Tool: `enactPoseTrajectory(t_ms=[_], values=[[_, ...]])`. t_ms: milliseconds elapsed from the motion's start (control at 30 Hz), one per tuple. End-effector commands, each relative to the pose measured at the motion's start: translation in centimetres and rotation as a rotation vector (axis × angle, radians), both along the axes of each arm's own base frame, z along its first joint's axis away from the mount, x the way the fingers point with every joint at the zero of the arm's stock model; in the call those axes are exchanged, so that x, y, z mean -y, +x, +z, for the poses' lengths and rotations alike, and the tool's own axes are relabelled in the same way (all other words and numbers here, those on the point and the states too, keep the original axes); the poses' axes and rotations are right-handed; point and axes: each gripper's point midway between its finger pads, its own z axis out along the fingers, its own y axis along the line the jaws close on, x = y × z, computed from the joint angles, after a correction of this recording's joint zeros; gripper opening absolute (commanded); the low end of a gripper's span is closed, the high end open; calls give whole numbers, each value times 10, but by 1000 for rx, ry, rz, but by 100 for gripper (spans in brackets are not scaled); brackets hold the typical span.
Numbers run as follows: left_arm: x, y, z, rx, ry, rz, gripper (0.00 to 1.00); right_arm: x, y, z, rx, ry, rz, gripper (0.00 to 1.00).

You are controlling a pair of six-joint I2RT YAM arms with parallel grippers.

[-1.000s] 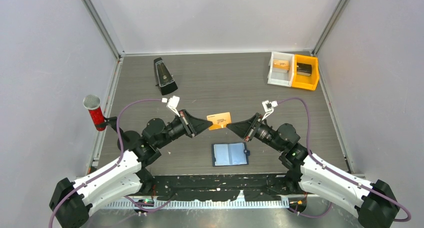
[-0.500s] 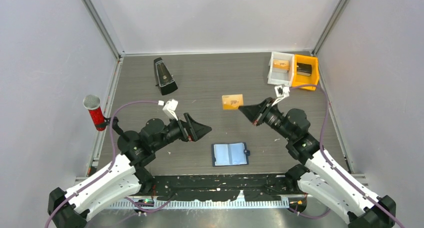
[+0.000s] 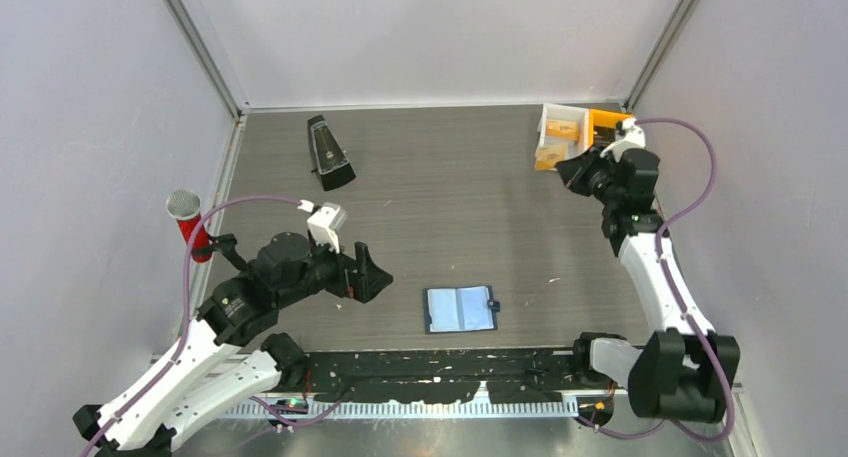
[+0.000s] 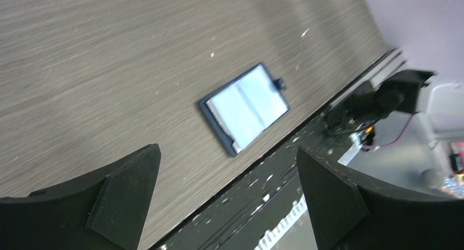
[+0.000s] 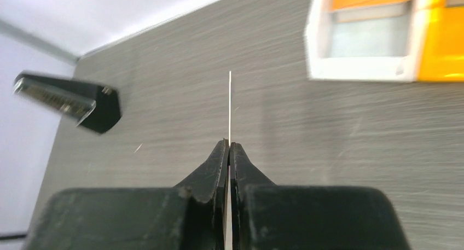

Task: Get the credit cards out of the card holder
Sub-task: Place the credit card in the storage box.

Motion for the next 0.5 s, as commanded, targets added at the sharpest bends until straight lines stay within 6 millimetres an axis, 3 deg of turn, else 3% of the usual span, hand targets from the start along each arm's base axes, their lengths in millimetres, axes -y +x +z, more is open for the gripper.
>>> enactPoseTrajectory(t_ms=[0, 100, 333, 467], values=[[-23, -11, -29, -20, 192, -45, 99, 38, 30, 34, 77, -75, -49, 5], [-25, -9, -37, -38, 217, -30, 99, 54, 57, 29, 43, -99, -65, 5], [-31, -15, -27, -37, 271, -72, 99, 83, 116, 13, -33, -134, -127, 5], [-53, -10, -26, 9, 370, -24, 99, 101, 150, 2, -50, -152, -194, 5]])
